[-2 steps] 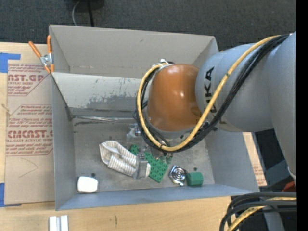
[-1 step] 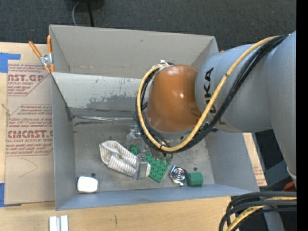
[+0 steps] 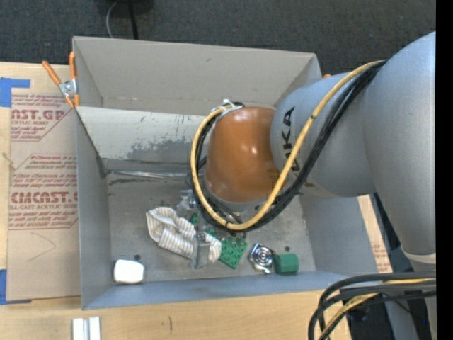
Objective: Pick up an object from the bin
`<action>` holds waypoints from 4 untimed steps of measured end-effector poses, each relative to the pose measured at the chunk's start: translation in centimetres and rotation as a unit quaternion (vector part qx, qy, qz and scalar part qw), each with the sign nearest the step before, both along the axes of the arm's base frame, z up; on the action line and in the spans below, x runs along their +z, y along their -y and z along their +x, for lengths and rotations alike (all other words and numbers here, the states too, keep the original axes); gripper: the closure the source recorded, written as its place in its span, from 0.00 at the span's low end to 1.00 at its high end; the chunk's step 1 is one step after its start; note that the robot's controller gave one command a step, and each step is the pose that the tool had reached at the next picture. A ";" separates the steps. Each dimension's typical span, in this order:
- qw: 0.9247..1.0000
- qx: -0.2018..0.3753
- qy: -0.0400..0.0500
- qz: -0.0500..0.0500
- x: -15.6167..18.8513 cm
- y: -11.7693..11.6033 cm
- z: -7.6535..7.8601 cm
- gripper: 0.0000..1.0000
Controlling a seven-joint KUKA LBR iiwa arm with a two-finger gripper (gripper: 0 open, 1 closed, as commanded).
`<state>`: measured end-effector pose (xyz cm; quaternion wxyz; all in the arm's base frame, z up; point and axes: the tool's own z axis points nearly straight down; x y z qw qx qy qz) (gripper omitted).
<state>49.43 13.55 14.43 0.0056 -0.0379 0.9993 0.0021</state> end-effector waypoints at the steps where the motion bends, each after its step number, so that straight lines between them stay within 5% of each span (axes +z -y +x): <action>1: 1.000 -0.001 -0.004 0.000 -3.0 -0.1 -0.5 0.00; 2: 0.994 -0.108 0.002 0.003 -7.3 0.7 -1.2 1.00; 3: 0.994 -0.108 0.002 0.003 -7.3 0.7 -1.2 1.00; 4: 0.997 -0.076 0.003 0.003 7.0 -0.6 -1.1 1.00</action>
Offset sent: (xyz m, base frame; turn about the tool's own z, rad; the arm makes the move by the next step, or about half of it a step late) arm -0.0133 -0.0088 -0.0743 0.2172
